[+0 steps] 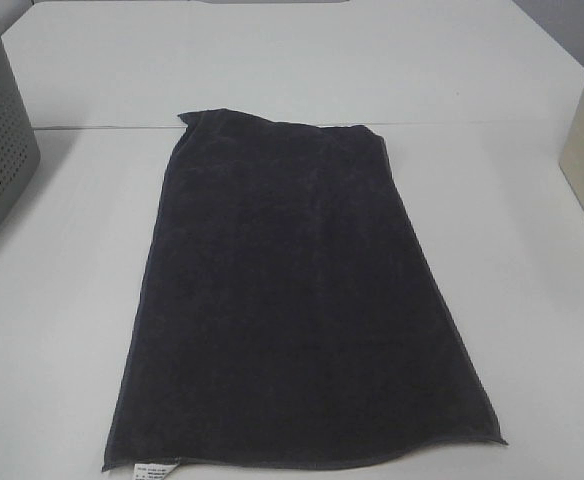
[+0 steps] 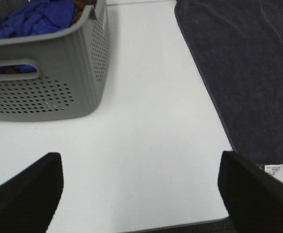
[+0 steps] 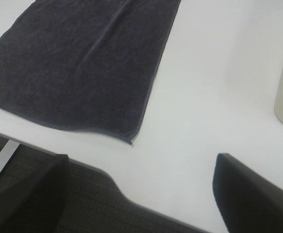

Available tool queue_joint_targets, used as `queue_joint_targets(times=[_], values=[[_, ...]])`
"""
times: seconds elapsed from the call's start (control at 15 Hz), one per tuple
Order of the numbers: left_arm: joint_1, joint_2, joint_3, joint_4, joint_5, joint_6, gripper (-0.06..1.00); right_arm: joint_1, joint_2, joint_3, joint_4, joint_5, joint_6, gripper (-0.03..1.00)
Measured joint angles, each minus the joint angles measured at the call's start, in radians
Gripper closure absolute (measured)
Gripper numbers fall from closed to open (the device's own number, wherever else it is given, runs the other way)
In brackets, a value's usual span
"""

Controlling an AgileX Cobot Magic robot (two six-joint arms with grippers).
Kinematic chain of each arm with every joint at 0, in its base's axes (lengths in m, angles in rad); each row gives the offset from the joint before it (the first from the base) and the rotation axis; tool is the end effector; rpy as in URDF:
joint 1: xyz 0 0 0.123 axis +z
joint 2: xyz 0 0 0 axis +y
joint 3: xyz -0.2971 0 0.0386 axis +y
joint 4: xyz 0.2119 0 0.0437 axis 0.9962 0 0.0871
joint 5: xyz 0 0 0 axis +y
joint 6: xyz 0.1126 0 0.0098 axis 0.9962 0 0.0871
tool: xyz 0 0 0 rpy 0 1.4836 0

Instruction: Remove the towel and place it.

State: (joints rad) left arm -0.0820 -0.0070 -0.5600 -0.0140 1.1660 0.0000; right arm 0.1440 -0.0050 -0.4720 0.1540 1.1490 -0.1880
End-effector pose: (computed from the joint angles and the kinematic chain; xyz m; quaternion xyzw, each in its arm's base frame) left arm -0.0436 0.0021 0.2548 0.0362 0.8623 -0.0276 0.5044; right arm -0.0374 0.0106 0.2348 -0.1505 0.8653 0.0663 0.4734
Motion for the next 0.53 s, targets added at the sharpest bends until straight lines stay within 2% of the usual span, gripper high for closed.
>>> queue_joint_targets(times=[0.13,0.53], values=[[0.003,0.000,0.034,-0.018,-0.068,0.000,0.13,0.000,0.000,0.011,0.002,-0.025,-0.007,0.20],[0.003,0.000,0.039,-0.029,-0.074,0.000,0.13,0.000,0.000,0.011,0.002,-0.033,-0.008,0.20]])
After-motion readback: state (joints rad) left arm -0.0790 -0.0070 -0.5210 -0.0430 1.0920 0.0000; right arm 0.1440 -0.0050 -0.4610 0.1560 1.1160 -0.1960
